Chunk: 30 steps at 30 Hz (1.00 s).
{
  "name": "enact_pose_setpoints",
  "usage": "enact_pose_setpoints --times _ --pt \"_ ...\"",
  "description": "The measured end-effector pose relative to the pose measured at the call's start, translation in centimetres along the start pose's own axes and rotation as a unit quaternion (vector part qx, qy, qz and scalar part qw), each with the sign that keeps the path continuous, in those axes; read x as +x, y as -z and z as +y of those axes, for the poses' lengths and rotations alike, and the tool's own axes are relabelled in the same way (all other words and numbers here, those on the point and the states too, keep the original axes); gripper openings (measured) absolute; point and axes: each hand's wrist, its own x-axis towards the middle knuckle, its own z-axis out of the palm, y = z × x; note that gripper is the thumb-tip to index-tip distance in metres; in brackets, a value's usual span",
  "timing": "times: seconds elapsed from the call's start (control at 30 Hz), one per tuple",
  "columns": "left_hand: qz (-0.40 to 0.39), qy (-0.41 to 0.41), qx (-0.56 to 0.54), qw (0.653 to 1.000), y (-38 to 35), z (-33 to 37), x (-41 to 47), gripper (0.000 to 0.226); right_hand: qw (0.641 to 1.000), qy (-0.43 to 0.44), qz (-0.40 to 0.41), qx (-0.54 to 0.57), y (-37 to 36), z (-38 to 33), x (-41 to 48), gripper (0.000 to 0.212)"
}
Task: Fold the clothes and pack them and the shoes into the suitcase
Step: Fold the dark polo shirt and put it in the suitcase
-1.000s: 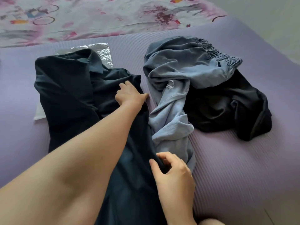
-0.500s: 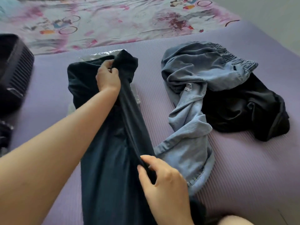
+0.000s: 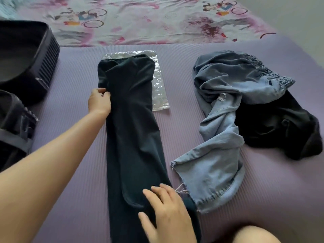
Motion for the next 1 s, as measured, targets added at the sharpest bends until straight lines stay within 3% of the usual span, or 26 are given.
enact_pose_setpoints --times 0.07,0.17,0.27,0.33,0.47,0.57,0.6,0.63,0.67,0.7,0.77,0.8,0.87,0.9,1.0 --pt "-0.002 0.008 -0.027 1.0 0.3 0.2 -0.5 0.031 1.0 -0.018 -0.017 0.017 1.4 2.0 -0.2 0.043" --pt "-0.028 0.04 -0.116 0.992 1.2 -0.3 -3.1 0.032 0.993 -0.055 -0.099 0.02 3.6 4.7 -0.7 0.043" --pt "-0.081 0.075 -0.131 0.985 1.9 -2.0 -6.9 0.038 0.98 -0.056 -0.184 0.05 4.8 5.8 -0.9 0.032" --pt "-0.108 0.106 -0.151 0.977 2.5 -3.2 -9.9 0.038 0.981 -0.046 -0.178 0.056 5.5 5.3 -0.7 0.02" --pt "-0.125 0.15 -0.188 0.962 4.1 -4.9 -17.6 0.03 0.991 -0.036 -0.125 0.017 7.1 2.3 -2.0 0.028" --pt "-0.132 0.161 -0.189 0.96 5.8 -7.3 -23.8 0.013 0.988 0.009 -0.151 0.018 6.8 -1.1 -4.2 0.028" --pt "-0.136 0.165 -0.185 0.959 6.3 -8.2 -25.6 0.009 0.981 -0.004 -0.194 -0.009 6.9 -2.5 -4.3 0.032" --pt "-0.14 0.174 -0.186 0.957 6.7 -9.1 -27.3 0.008 0.965 -0.041 -0.259 -0.02 6.7 -3.3 -4.9 0.013" --pt "-0.146 0.195 -0.192 0.951 7.0 -9.8 -28.8 0.007 0.945 -0.085 -0.31 -0.06 5.9 -3.4 -5.7 0.026" --pt "-0.151 0.219 -0.194 0.944 7.1 -10.5 -30.2 0.008 0.922 -0.1 -0.372 -0.035 5.3 -3.6 -6.8 0.016" --pt "-0.164 0.233 -0.174 0.942 7.2 -11.7 -32.5 0.008 0.93 -0.065 -0.362 -0.005 4.8 -3.0 -8.7 0.027" --pt "-0.169 0.23 -0.163 0.944 7.2 -12.2 -33.4 0.009 0.957 -0.057 -0.283 -0.019 4.7 -2.1 -9.8 0.027" --pt "-0.175 0.208 -0.133 0.953 7.2 -12.6 -34.6 0.016 0.981 -0.133 -0.136 0.035 5.4 -1.2 -10.7 0.014" --pt "-0.176 0.188 -0.107 0.96 7.4 -12.6 -35.0 0.021 0.98 -0.171 -0.082 0.055 5.7 -0.6 -11.0 0.006" --pt "-0.167 0.143 -0.043 0.975 7.8 -11.9 -35.7 0.037 0.94 -0.291 -0.068 0.164 5.5 1.2 -10.6 0.007"
